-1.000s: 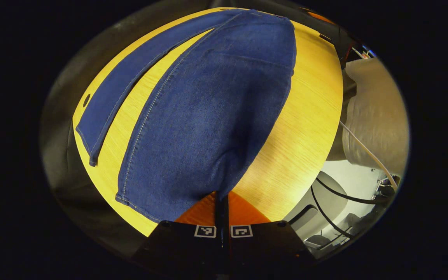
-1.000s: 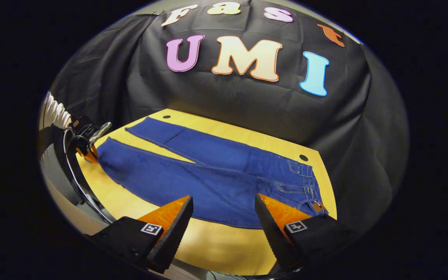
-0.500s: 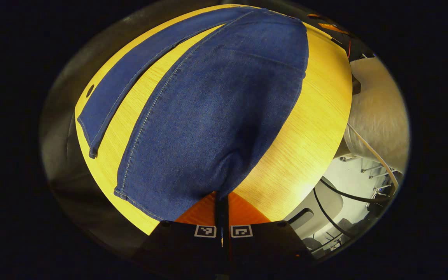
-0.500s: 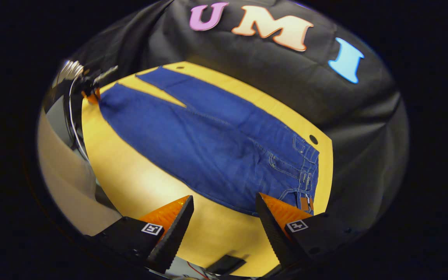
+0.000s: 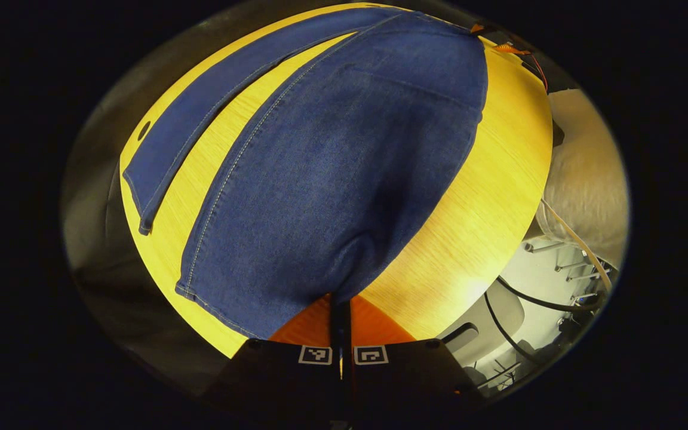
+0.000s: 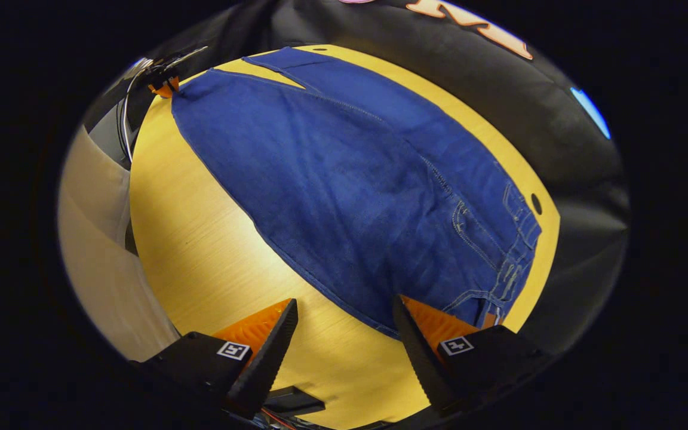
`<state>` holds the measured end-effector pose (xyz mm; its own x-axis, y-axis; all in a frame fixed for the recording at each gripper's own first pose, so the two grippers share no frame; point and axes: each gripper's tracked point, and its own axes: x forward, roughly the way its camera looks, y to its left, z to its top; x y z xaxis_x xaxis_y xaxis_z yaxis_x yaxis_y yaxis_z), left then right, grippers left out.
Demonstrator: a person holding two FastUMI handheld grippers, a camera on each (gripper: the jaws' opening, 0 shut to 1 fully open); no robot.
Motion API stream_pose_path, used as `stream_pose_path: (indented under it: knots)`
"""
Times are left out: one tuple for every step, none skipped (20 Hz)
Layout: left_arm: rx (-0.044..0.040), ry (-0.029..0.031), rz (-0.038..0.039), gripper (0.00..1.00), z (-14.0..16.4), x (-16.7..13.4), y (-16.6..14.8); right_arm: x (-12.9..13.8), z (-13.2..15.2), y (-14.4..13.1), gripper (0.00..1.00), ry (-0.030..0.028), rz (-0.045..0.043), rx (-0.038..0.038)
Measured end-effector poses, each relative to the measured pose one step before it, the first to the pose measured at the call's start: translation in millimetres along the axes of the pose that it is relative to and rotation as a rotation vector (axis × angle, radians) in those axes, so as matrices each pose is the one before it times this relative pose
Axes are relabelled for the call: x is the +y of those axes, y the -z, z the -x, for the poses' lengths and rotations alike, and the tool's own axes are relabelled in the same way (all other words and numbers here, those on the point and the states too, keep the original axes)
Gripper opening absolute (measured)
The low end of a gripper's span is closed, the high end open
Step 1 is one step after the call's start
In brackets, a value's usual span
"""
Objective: Grasp the waist and the cuffs of the jeans and fold them to make the two legs overlap; first hold the waist and fold one-third of the jeans toward the cuffs, then hold the cuffs and fold the remaining one-third in the same direction to finish folding.
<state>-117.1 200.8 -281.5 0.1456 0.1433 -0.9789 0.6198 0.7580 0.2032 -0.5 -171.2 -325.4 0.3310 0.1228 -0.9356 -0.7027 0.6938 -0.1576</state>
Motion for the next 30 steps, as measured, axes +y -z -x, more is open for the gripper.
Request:
stream_pose_path:
  knots:
    - [0.00552,0.00147,-0.00144,0.00,-0.02,0.04,0.40,-1.21,-3.23,1.24,0.99,-0.01198,0.00289,0.01803]
    - [0.00697,0.00194,-0.00283,0.00,-0.36,0.13,-0.11,-1.63,-2.59,2.73,0.99,-0.00985,0.00907,0.01806]
    - [0.00584,0.00268,-0.00315,0.00,0.39,0.35,0.60,-0.95,-2.61,1.49,0.99,-0.00914,0.01160,0.01824]
    - [0.00768,0.00307,-0.00142,0.00,-0.13,-0.11,-0.06,2.18,0.31,-0.13,0.99,-0.02131,-0.00005,0.00561]
    - [0.00491,0.00102,-0.00127,0.00,0.17,-0.01,0.00,0.64,-4.89,-0.27,0.99,-0.01414,-0.00369,0.00926]
    - [0.00271,0.00018,-0.00303,0.00,-0.03,-0.24,-0.53,0.35,1.03,1.81,0.97,-0.01705,-0.01115,0.00744]
    - [-0.00033,-0.00020,-0.00615,0.00,-0.35,0.81,0.17,1.92,-1.31,1.36,0.97,-0.02262,-0.01469,0.01431]
    - [-0.00245,0.00117,-0.00220,0.00,-0.12,0.50,-0.42,-2.34,1.95,-1.11,0.97,-0.00175,-0.01306,-0.00020]
    - [-0.00226,0.00198,0.00437,0.00,-0.22,-0.30,-0.16,-1.21,0.14,-1.55,0.91,-0.00045,-0.00696,0.01257]
    - [0.00085,0.00320,0.00420,0.00,-0.10,-0.76,-0.67,0.69,-1.18,0.31,0.97,0.00046,-0.00085,-0.00138]
    - [0.00365,0.00322,0.00336,0.00,0.21,-0.14,-0.10,0.73,-0.21,-0.32,0.97,-0.00126,0.01089,0.00631]
    - [0.00365,0.00413,0.00242,0.00,0.24,0.14,-0.03,-0.49,-0.23,0.30,0.97,0.00075,0.00312,0.00410]
    - [0.00196,0.00362,0.00592,0.00,-0.51,0.14,0.58,0.14,0.24,0.28,0.96,0.00137,-0.00813,0.01050]
    - [-0.00321,0.00222,0.00522,0.00,-0.08,-0.15,-0.84,-0.63,-0.02,0.32,0.96,0.00310,-0.00611,0.01219]
    - [-0.00111,0.00122,0.00489,0.00,-0.47,0.23,-0.48,0.17,0.29,0.05,0.96,0.00224,-0.00896,0.01305]
    - [-0.00235,-0.00111,0.00585,0.00,0.30,-0.32,-0.82,-2.20,-5.18,-1.62,0.90,0.00531,-0.00569,0.00416]
    - [0.00049,-0.00101,0.00478,0.00,-0.26,0.31,-0.49,-3.55,6.50,-3.55,0.80,0.00280,-0.00892,-0.00195]
    - [0.00057,0.00009,0.00334,0.00,-0.25,0.68,-1.17,-7.96,-2.50,-0.85,0.70,0.00104,-0.00455,-0.00259]
    - [-0.00061,0.00029,0.00332,0.00,0.09,0.60,0.25,-4.88,-3.60,-2.14,0.60,0.00269,0.00115,-0.00462]
    - [0.00031,0.00085,0.00373,0.00,-0.38,0.31,-0.63,-2.60,0.64,0.87,0.50,0.00405,0.00402,-0.00372]
    - [-0.00075,0.00156,0.00349,0.00,0.35,-0.15,0.23,-2.60,3.48,-1.85,0.40,0.00909,0.00174,-0.00185]
    - [0.00019,0.00171,0.00387,0.00,-0.38,0.22,-0.60,-0.29,-1.91,-1.52,0.30,0.01251,-0.00715,-0.00382]
    - [-0.00194,0.00199,0.00386,0.00,-0.82,0.91,-0.33,0.09,1.46,-3.00,0.19,0.01275,-0.00631,-0.01852]
    - [-0.00430,0.00093,0.00875,0.00,-0.59,0.46,-0.46,-0.30,1.36,0.75,0.13,0.00746,-0.01155,-0.01149]
    - [-0.00655,-0.00058,0.01788,0.00,0.50,0.96,-0.36,-1.08,1.65,-1.38,0.11,0.01217,-0.03213,-0.01241]
    - [-0.00540,0.00095,0.02426,0.00,1.30,1.09,0.00,-0.04,-2.63,2.68,0.05,0.00998,-0.05119,-0.00554]
    - [-0.00478,0.00133,0.03341,0.00,-1.42,1.47,-1.19,-0.24,1.13,0.04,0.09,0.01038,-0.05160,-0.01510]
    - [-0.00311,0.00576,0.02472,0.00,0.24,-0.01,-0.74,-0.36,-0.64,1.72,0.09,0.00833,-0.03716,-0.01608]
    - [0.00084,0.00571,0.01493,0.00,0.75,1.62,0.88,-0.71,0.58,-2.03,0.13,0.00915,-0.02537,-0.01827]
    - [-0.00522,0.00395,0.00304,0.00,-0.70,0.35,-0.83,-0.79,1.04,-0.65,0.09,0.01221,-0.02516,-0.01752]
